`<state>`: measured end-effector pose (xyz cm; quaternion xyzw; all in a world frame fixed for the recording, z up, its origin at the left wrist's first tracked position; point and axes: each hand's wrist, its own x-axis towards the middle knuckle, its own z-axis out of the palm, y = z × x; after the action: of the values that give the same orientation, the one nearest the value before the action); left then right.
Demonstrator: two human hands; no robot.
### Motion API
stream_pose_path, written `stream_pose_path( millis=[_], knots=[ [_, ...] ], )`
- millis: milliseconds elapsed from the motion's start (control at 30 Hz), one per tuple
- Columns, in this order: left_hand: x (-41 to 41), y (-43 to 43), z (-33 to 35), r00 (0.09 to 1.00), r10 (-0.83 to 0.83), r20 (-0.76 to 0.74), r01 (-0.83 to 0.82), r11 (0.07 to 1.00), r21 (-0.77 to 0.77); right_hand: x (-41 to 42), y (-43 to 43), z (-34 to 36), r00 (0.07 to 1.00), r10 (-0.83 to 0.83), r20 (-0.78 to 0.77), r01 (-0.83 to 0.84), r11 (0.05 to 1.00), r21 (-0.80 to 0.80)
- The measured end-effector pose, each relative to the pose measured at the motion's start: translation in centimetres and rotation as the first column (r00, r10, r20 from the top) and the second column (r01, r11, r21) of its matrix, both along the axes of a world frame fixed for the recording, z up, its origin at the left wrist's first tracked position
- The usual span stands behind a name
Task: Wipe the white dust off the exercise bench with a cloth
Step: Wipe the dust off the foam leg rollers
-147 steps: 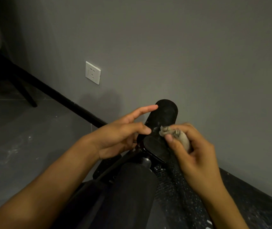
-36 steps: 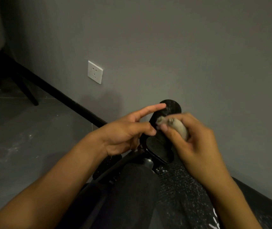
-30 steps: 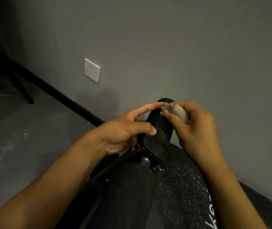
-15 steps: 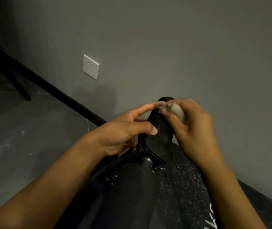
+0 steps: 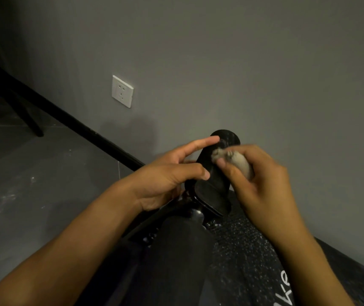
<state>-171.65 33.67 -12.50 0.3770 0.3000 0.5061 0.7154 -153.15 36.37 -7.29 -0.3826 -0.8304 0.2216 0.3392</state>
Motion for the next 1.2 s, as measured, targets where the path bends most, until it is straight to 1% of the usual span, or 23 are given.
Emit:
stream_pose_path(
  millis=[67, 100, 133, 200, 233, 300, 333, 400, 467, 533, 600, 667, 733, 767, 800, 867, 933, 967, 1033, 1133, 1200],
  knots=[
    [0.0, 0.0, 0.0, 1.000, -0.004, 0.012, 0.004, 1.000, 0.001, 0.7, -1.6, 0.3, 0.995, 0.095, -0.023, -0.096, 0.993, -0.066],
    [0.1, 0.0, 0.1, 1.000, -0.001, 0.010, 0.001, 1.000, 0.002, 0.9, -1.6, 0.5, 0.995, 0.098, -0.010, -0.099, 0.994, -0.057],
    [0.1, 0.0, 0.1, 1.000, 0.004, 0.007, -0.004, 1.000, 0.000, 0.8, -1.0, 0.5, 0.997, 0.073, 0.023, -0.072, 0.997, -0.013],
    [0.2, 0.0, 0.2, 1.000, 0.014, -0.007, -0.014, 1.000, -0.005, 0.1, 1.1, 0.5, 0.995, -0.045, 0.087, 0.037, 0.995, 0.098],
    [0.2, 0.0, 0.2, 1.000, 0.016, -0.020, -0.016, 1.000, -0.008, -0.4, 2.1, 0.5, 0.990, -0.106, 0.098, 0.094, 0.988, 0.120],
    [0.2, 0.0, 0.1, 0.999, 0.019, -0.029, -0.019, 1.000, -0.010, -1.2, 3.0, 0.4, 0.983, -0.162, 0.090, 0.153, 0.983, 0.096],
    [0.1, -0.1, 0.1, 1.000, 0.019, -0.018, -0.020, 1.000, -0.012, -1.3, 2.6, 0.3, 0.985, -0.153, 0.082, 0.145, 0.985, 0.091],
    [0.1, 0.0, 0.0, 1.000, 0.014, 0.008, -0.014, 1.000, -0.013, -0.8, 0.7, 0.3, 0.996, -0.064, 0.069, 0.059, 0.996, 0.066],
    [0.1, 0.0, -0.1, 1.000, -0.003, 0.010, 0.003, 1.000, -0.001, 0.0, -1.3, 0.5, 0.999, 0.045, 0.018, -0.044, 0.999, -0.028],
    [0.1, 0.0, -0.1, 1.000, -0.009, 0.006, 0.009, 1.000, 0.001, 0.4, -1.5, 0.7, 0.997, 0.076, -0.005, -0.076, 0.994, -0.074],
    [0.0, 0.1, -0.3, 1.000, -0.013, -0.005, 0.013, 1.000, 0.006, 0.0, -0.1, 0.9, 0.999, 0.004, 0.040, -0.003, 1.000, -0.018],
    [0.0, 0.2, -0.3, 1.000, -0.009, -0.017, 0.009, 1.000, -0.002, -0.8, 2.1, 1.0, 0.990, -0.109, 0.093, 0.104, 0.993, 0.056],
    [0.1, 0.2, -0.4, 1.000, -0.002, -0.018, 0.001, 1.000, -0.008, -1.7, 3.6, 1.0, 0.974, -0.186, 0.127, 0.176, 0.981, 0.084],
    [0.1, 0.1, -0.4, 1.000, 0.001, -0.017, -0.001, 1.000, -0.007, -2.0, 3.6, 0.9, 0.972, -0.195, 0.131, 0.184, 0.979, 0.086],
    [0.1, 0.1, -0.4, 1.000, 0.008, -0.010, -0.008, 1.000, -0.007, -2.1, 3.1, 0.7, 0.976, -0.175, 0.127, 0.166, 0.983, 0.080],
    [0.2, 0.0, -0.3, 1.000, 0.019, 0.020, -0.019, 1.000, -0.006, -1.6, 1.3, 0.6, 0.992, -0.076, 0.096, 0.072, 0.996, 0.044],
    [0.2, 0.0, -0.3, 1.000, 0.016, 0.024, -0.016, 1.000, 0.007, -0.7, -0.1, 0.8, 0.998, 0.020, 0.062, -0.019, 1.000, -0.024],
    [0.2, 0.0, -0.4, 1.000, 0.014, 0.021, -0.014, 1.000, 0.011, -0.4, 0.0, 0.8, 0.998, 0.031, 0.045, -0.029, 0.998, -0.054],
    [0.2, 0.1, -0.4, 1.000, 0.021, 0.011, -0.021, 1.000, 0.001, -0.3, 1.5, 0.8, 0.999, -0.039, 0.034, 0.040, 0.998, -0.040],
    [0.1, 0.1, -0.3, 1.000, 0.016, -0.022, -0.016, 1.000, 0.001, -1.2, 4.0, 0.4, 0.982, -0.184, 0.041, 0.182, 0.982, 0.056],
    [0.0, 0.0, -0.2, 1.000, 0.016, -0.022, -0.016, 1.000, -0.004, -1.6, 3.8, 0.1, 0.981, -0.189, 0.044, 0.186, 0.980, 0.067]
  ],
)
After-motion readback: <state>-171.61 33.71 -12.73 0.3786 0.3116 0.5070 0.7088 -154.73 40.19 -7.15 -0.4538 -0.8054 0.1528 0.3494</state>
